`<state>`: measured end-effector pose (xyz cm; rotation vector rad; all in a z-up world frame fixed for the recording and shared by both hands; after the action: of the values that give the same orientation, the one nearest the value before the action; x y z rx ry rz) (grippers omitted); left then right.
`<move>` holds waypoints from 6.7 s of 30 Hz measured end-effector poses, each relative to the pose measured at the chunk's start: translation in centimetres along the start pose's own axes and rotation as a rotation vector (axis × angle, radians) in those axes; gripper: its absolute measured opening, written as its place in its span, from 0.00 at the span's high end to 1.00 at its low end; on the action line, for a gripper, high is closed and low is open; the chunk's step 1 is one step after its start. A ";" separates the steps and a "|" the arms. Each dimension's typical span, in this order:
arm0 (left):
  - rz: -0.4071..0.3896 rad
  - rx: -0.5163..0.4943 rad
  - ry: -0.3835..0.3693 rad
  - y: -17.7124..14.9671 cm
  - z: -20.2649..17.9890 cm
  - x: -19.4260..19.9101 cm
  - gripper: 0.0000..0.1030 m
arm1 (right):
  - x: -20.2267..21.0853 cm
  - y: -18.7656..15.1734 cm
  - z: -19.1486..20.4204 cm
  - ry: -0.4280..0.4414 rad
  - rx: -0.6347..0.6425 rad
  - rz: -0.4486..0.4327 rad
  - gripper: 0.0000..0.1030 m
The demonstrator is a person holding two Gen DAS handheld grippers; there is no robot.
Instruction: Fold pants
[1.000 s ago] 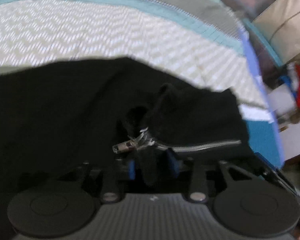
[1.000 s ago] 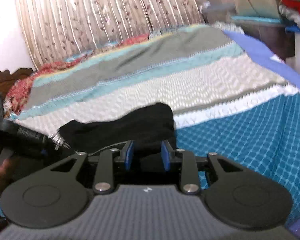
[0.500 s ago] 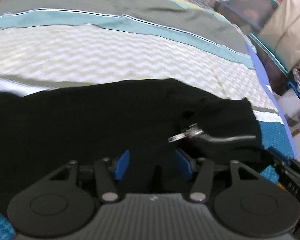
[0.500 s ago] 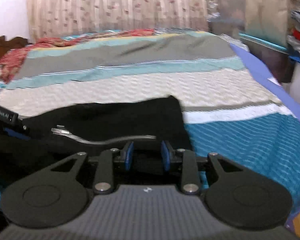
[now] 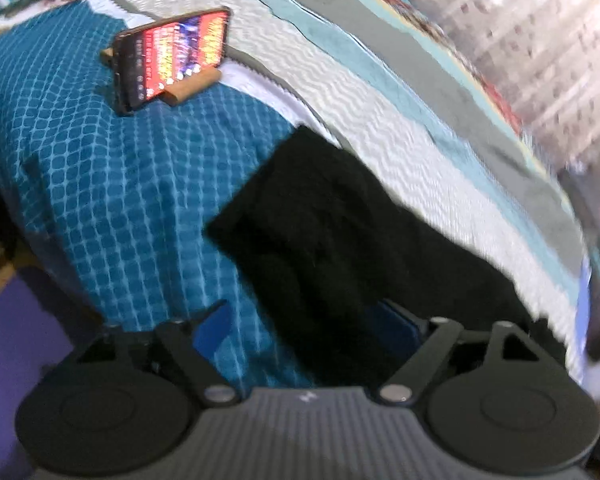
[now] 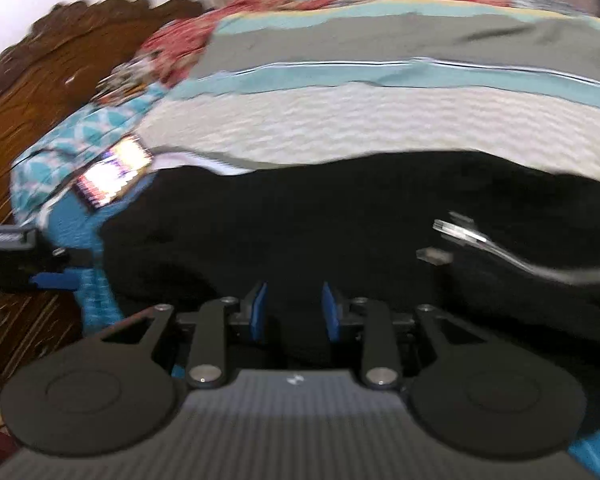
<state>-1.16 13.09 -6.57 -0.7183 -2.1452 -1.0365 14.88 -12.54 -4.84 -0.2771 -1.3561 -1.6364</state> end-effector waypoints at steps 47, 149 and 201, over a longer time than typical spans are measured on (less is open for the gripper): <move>0.039 -0.354 -0.322 -0.4 -11.7 -4.2 0.50 | 0.3 2.6 -3.8 0.080 -0.347 -0.083 0.75; 0.288 -0.553 -0.294 1.6 -25.9 -9.0 0.83 | 5.8 1.1 2.5 -0.154 0.349 -0.252 0.86; 0.379 -0.285 -0.344 -2.2 -13.3 -15.3 0.00 | 4.1 -1.1 -14.4 0.198 -0.636 -0.053 0.19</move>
<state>11.24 -1.93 -12.51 -1.4677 -2.0354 -1.0777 17.34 -27.05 -7.90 -0.4372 -0.6712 -2.0495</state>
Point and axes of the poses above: each gripper's, at about its wrist camera, not at the fingertips, and x roughly against the way its jaws point, z to its left, y to its top, the point moved 9 cm from there along -x, roughly the way its jaws point, and after that the axes turned 1 degree about -x, right-handed, at the moved point
